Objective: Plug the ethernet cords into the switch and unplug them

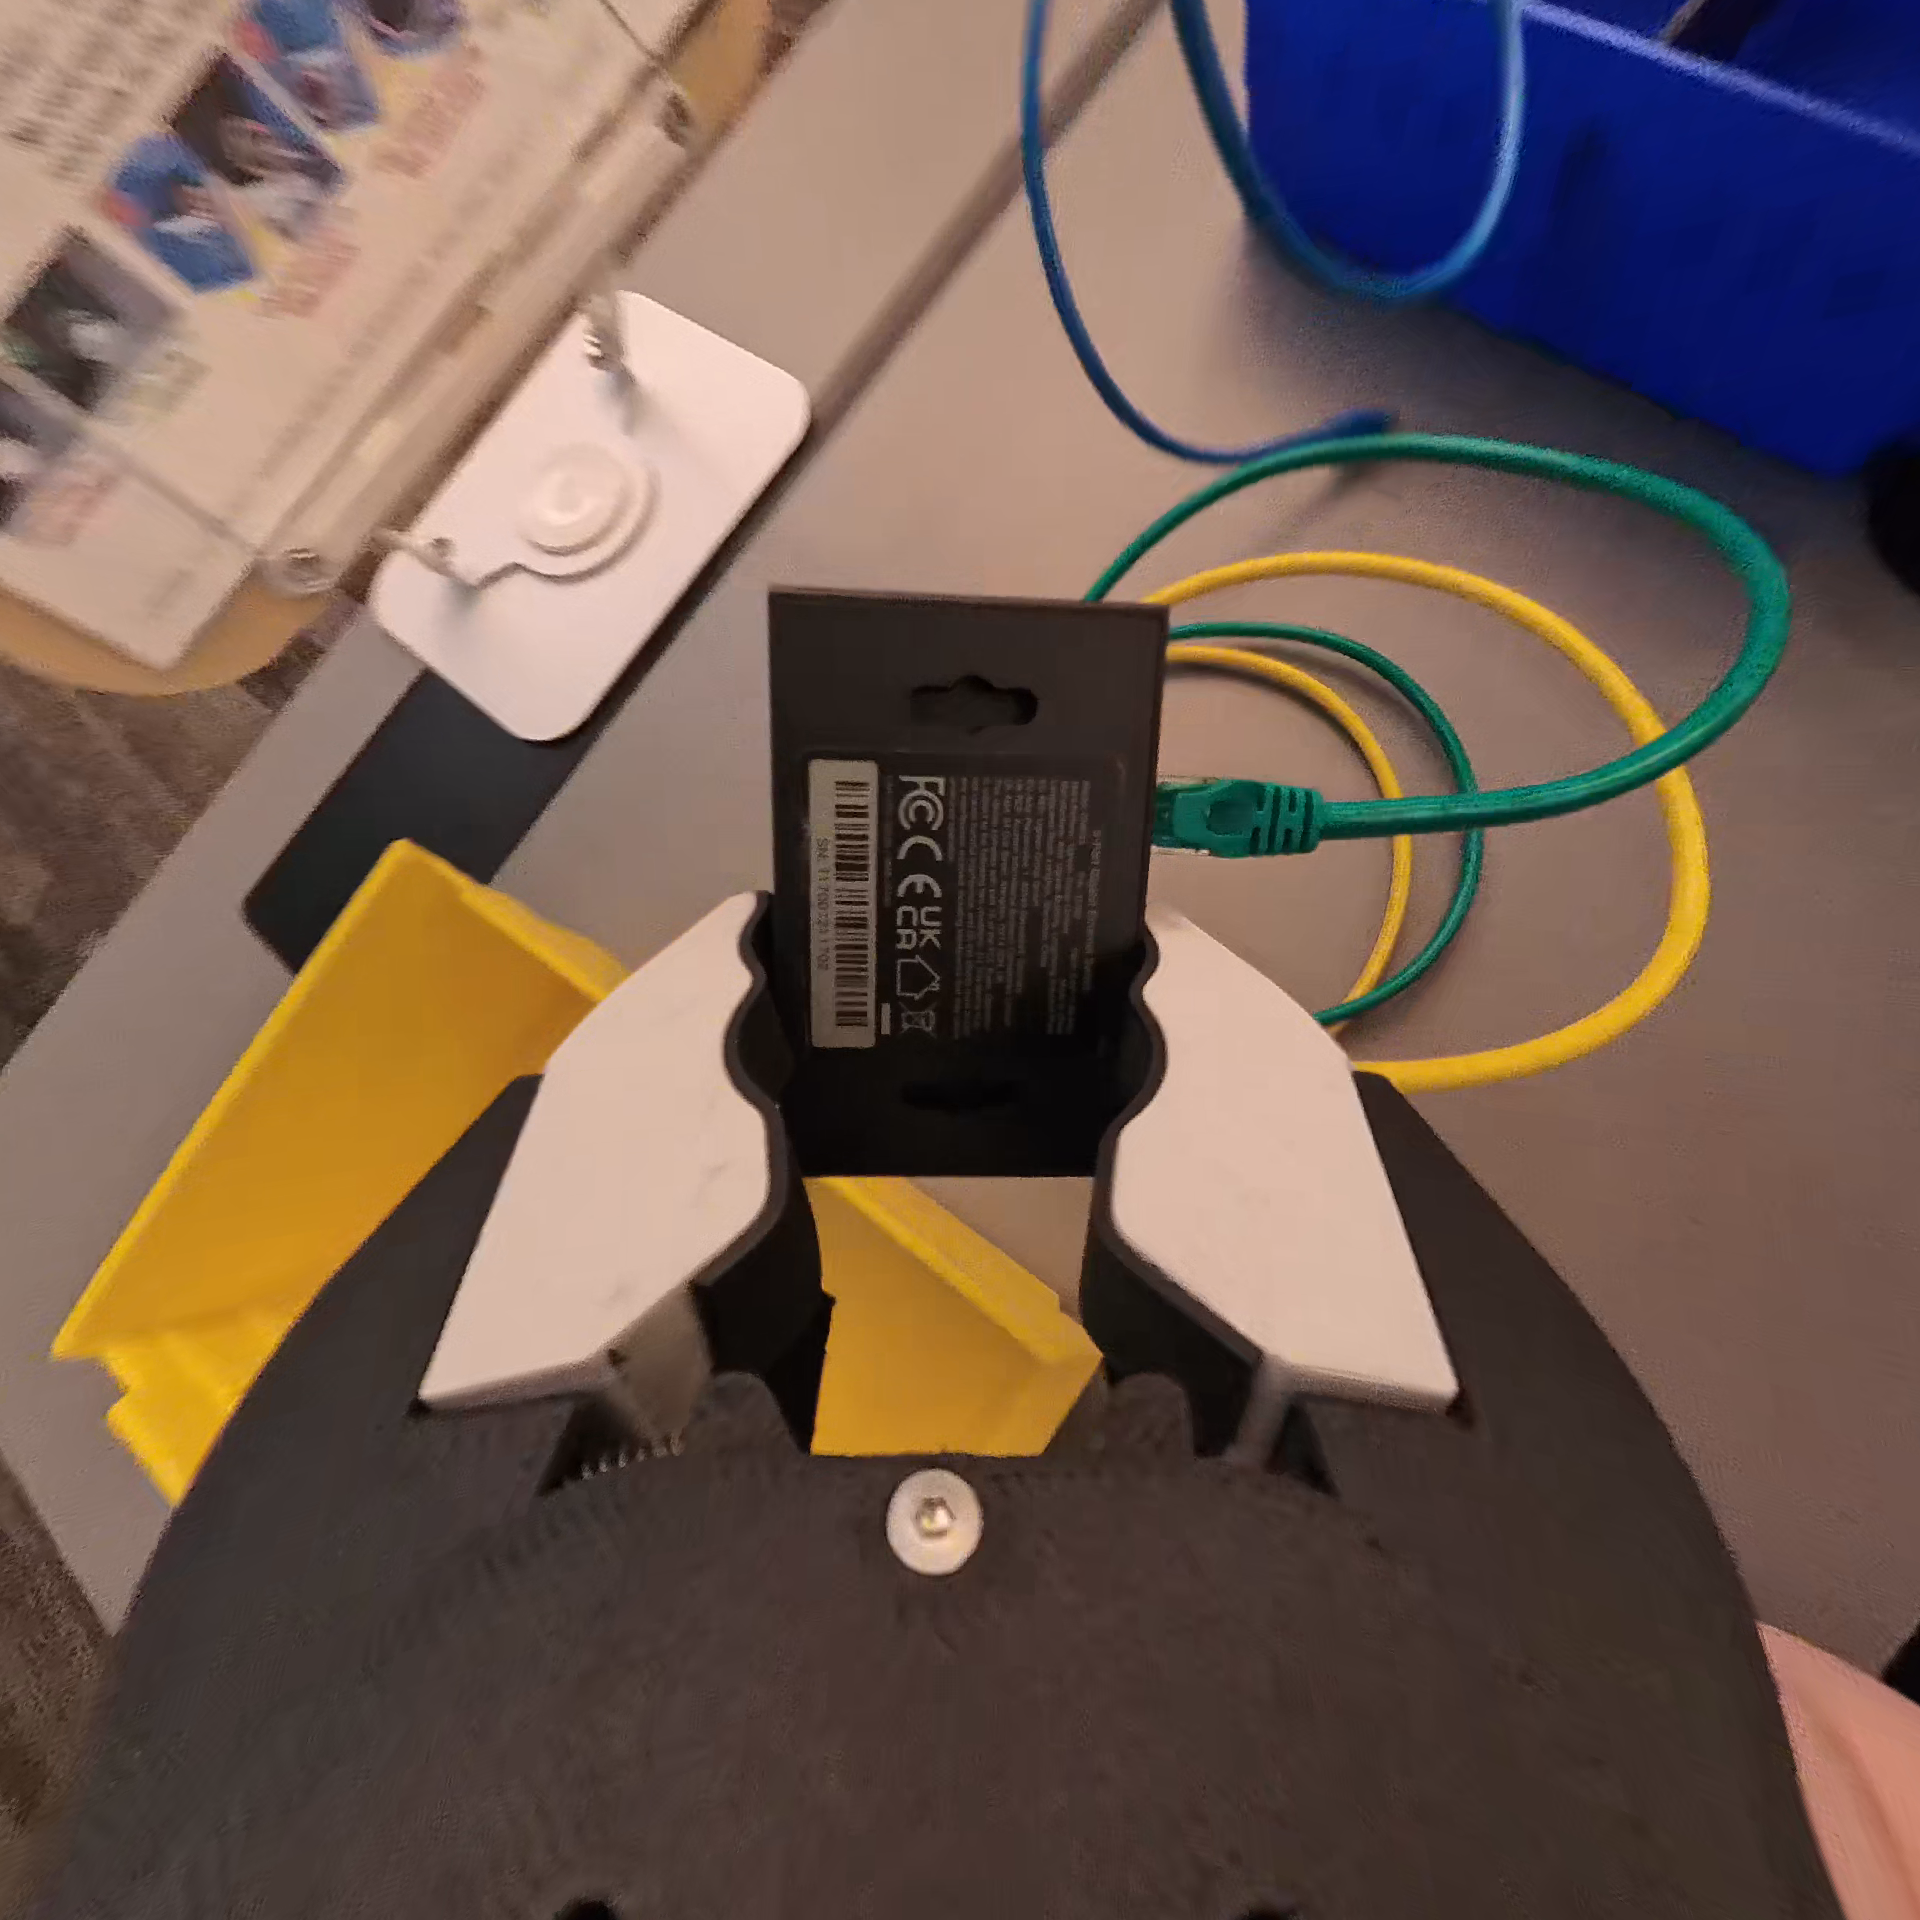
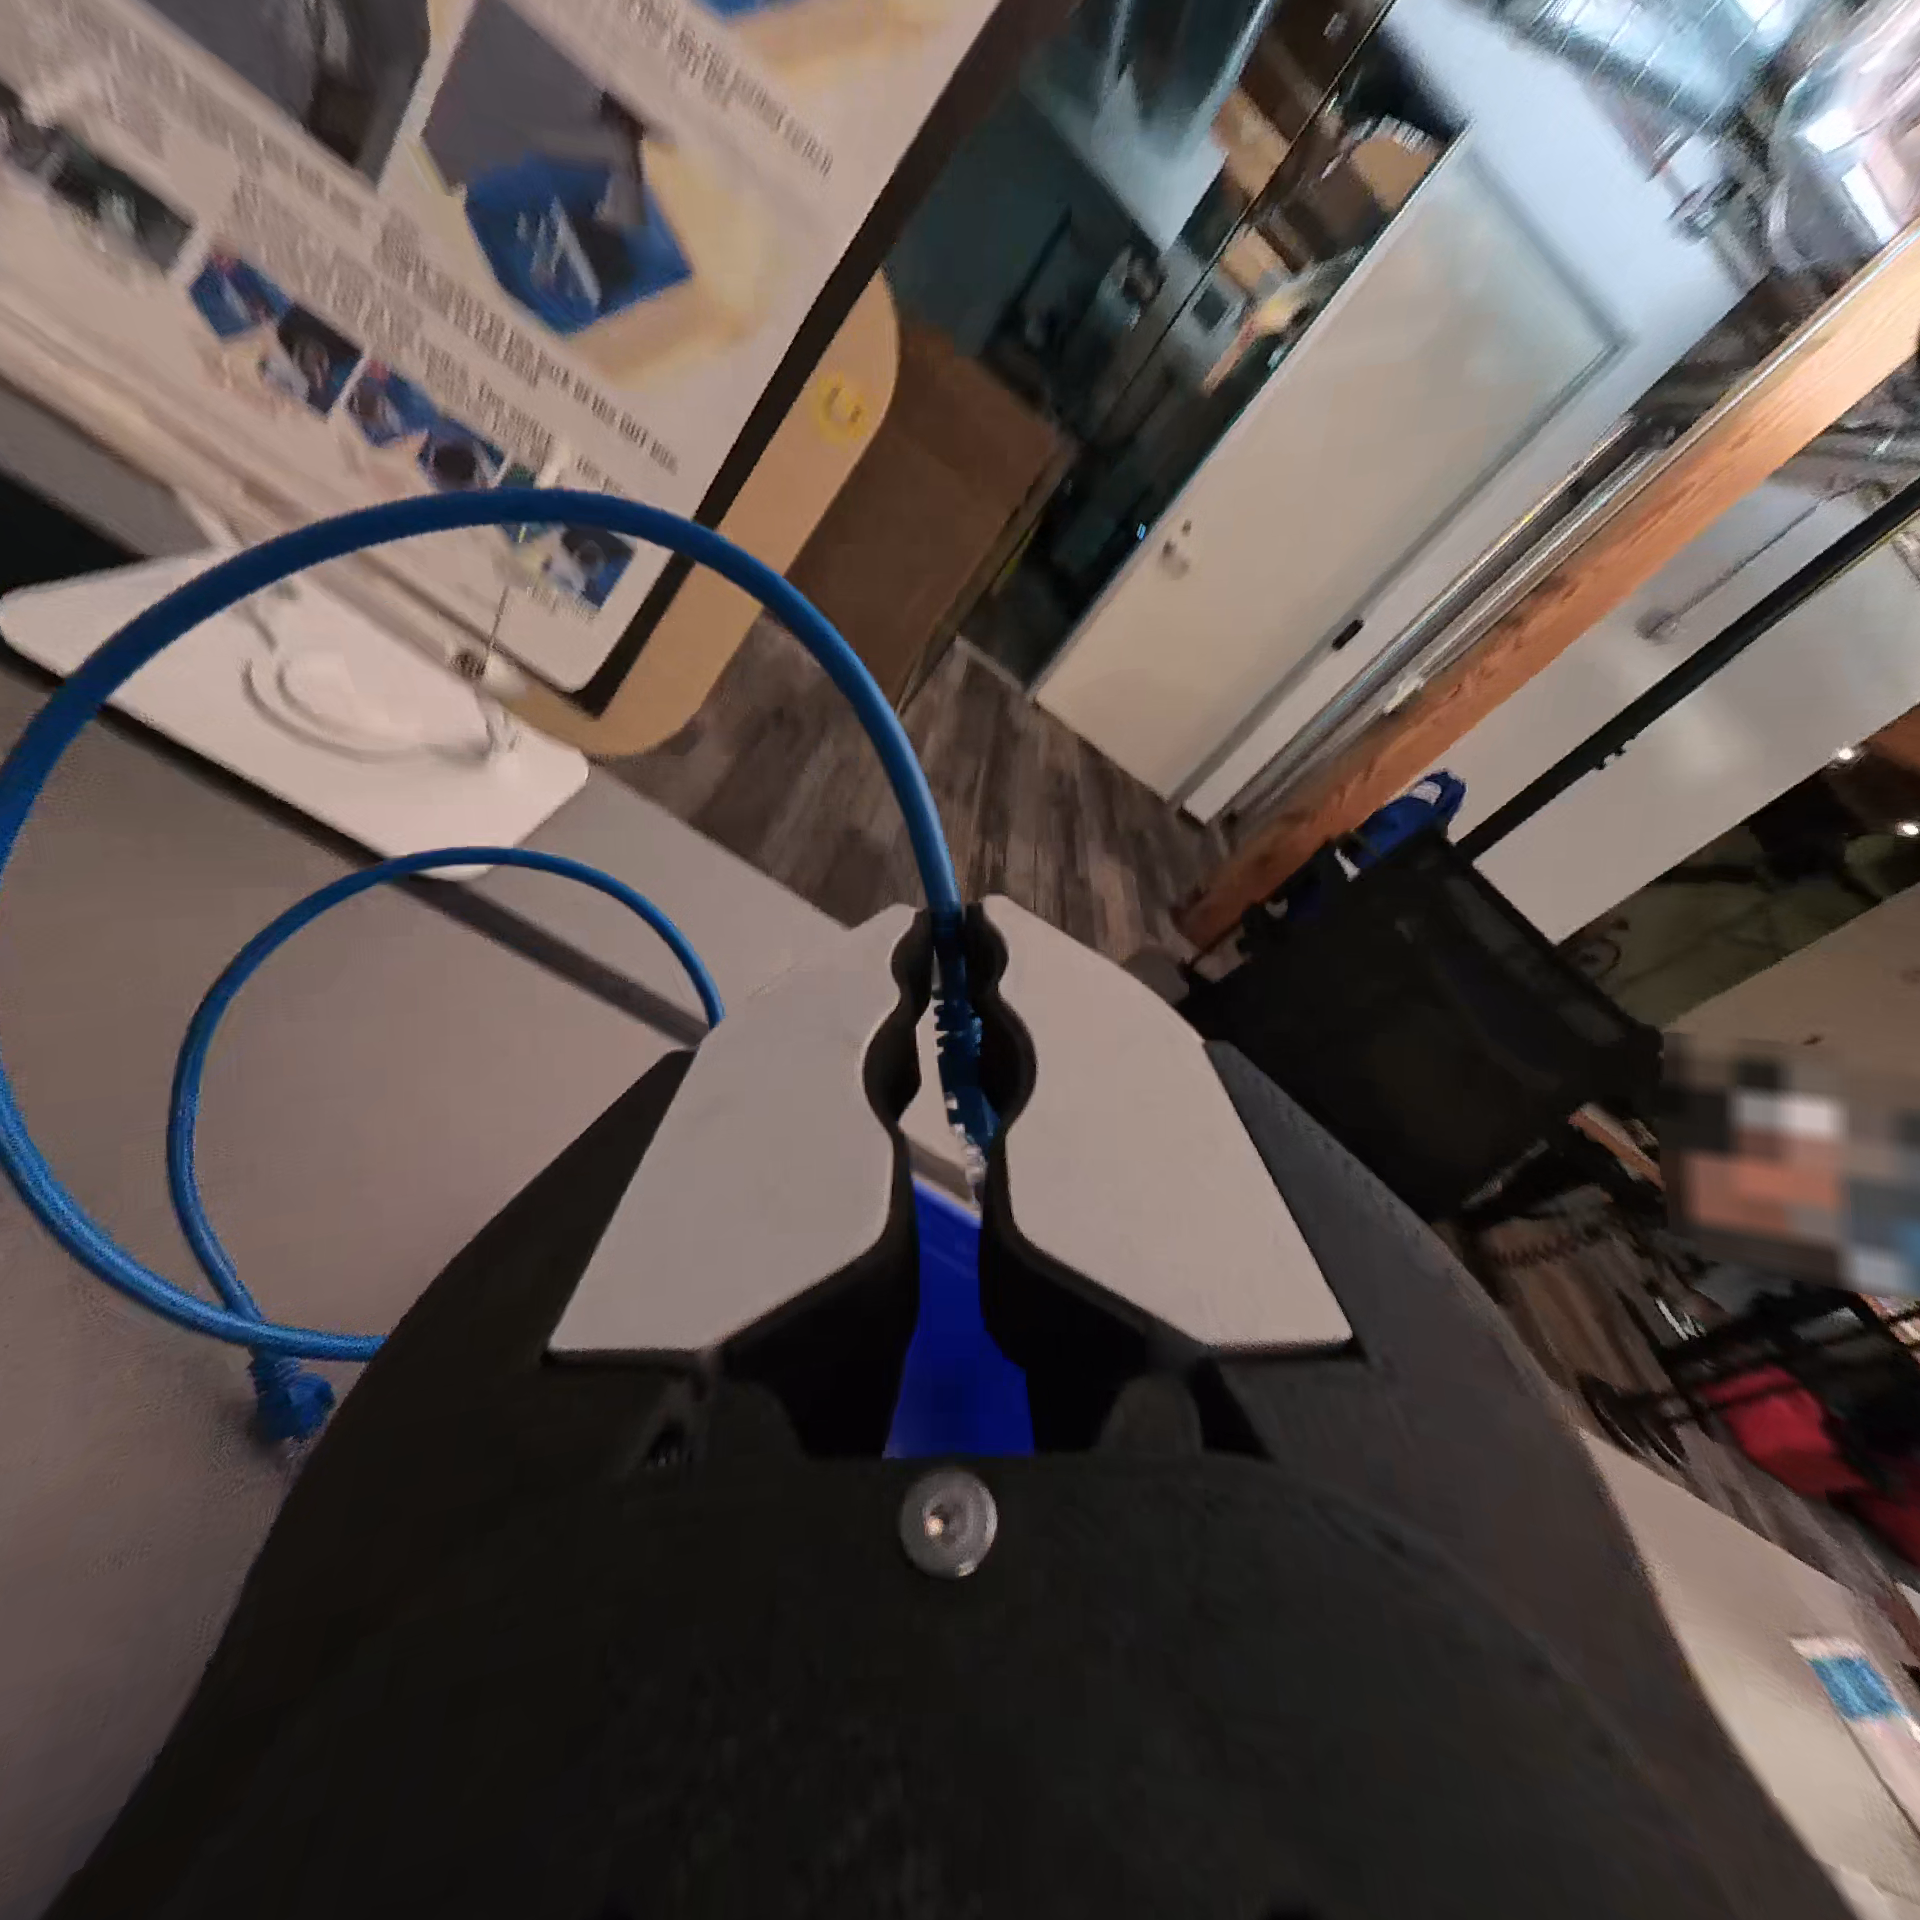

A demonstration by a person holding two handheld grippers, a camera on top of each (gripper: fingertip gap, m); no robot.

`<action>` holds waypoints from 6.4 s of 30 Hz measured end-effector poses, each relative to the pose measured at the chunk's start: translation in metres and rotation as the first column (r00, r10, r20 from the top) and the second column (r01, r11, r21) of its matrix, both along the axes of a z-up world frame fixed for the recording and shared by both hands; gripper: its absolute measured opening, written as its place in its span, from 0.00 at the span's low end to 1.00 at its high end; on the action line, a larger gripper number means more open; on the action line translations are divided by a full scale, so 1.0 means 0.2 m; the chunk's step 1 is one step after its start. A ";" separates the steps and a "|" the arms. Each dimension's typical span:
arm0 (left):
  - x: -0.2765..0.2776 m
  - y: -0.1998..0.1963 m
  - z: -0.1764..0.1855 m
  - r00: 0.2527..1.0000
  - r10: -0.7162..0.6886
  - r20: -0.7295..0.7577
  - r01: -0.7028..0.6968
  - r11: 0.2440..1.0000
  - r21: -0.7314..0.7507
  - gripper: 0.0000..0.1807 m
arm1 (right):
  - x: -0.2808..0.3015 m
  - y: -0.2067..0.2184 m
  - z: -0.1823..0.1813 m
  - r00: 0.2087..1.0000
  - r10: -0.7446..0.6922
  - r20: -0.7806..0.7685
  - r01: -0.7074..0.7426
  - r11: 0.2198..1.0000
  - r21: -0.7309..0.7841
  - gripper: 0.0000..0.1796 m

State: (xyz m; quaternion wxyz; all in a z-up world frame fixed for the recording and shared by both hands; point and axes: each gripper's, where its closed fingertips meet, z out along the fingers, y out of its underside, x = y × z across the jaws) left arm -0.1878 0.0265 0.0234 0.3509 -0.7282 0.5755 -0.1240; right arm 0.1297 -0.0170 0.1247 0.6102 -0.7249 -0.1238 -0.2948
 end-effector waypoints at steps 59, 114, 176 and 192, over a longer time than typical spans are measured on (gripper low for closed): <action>0.59 -0.54 0.56 0.589 -0.663 0.463 0.311 0.714 0.627 0.07 | -1.03 -0.47 0.18 -0.268 0.954 -0.132 -0.831 -0.160 0.533 0.06; 0.48 -0.35 0.58 0.845 -0.448 0.293 0.052 0.614 0.787 0.09 | -1.11 -0.15 0.13 0.344 0.890 -0.299 -0.828 0.438 0.350 0.07; 0.33 0.08 -0.48 0.989 -0.048 -0.141 0.024 0.986 -0.163 0.37 | -0.80 -0.36 0.35 0.722 0.441 0.533 -0.661 0.668 0.342 0.07; 0.32 0.03 -0.92 0.876 -0.210 -0.435 0.075 0.949 -0.306 0.39 | -0.77 -0.37 0.36 0.725 0.447 0.524 -0.657 0.677 0.332 0.07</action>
